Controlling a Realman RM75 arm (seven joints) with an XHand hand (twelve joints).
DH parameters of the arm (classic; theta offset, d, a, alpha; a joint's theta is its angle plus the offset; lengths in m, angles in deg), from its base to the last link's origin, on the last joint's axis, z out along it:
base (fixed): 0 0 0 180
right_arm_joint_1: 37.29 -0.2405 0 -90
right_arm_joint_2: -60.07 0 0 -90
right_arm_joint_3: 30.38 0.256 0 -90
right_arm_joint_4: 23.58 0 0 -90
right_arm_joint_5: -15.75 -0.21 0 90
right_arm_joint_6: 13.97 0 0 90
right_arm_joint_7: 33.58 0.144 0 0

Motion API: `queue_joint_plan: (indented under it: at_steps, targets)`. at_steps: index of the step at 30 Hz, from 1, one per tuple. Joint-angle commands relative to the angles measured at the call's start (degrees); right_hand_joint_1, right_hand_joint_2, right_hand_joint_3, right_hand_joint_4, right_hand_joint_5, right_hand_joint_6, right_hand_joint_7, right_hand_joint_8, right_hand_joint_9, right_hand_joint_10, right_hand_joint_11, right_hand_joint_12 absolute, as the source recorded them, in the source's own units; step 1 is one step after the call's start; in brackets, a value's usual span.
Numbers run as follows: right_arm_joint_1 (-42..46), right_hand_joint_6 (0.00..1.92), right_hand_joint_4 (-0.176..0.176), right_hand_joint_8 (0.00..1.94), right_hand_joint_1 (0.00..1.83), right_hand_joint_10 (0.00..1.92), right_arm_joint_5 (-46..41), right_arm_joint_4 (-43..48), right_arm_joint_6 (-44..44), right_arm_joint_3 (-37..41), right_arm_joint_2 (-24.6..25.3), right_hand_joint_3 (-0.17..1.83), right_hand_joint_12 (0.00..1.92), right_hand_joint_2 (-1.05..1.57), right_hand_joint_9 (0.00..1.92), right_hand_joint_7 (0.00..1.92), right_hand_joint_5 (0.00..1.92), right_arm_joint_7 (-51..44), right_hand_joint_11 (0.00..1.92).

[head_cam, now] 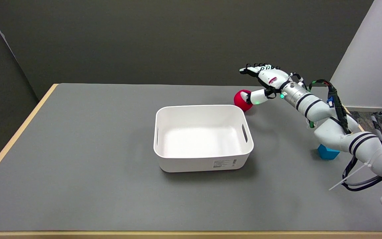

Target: Pick up the pomegranate.

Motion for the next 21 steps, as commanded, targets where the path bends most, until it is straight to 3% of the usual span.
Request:
queue_joint_plan:
  at_steps: [1, 21]
  targets:
    - [-1.4, 0.37, 0.123, 0.27, 0.41, 0.49, 0.0, -3.5, 0.0, -1.1, 0.4, 0.98, 1.06, 0.61, 0.12, 0.17, 0.12, -0.7, 0.02]
    - [-3.4, 0.37, 0.122, 0.27, 0.41, 0.49, 0.0, -6.6, 0.4, -5.0, 2.7, 0.98, 1.06, 0.61, 0.13, 0.16, 0.11, -0.3, 0.02]
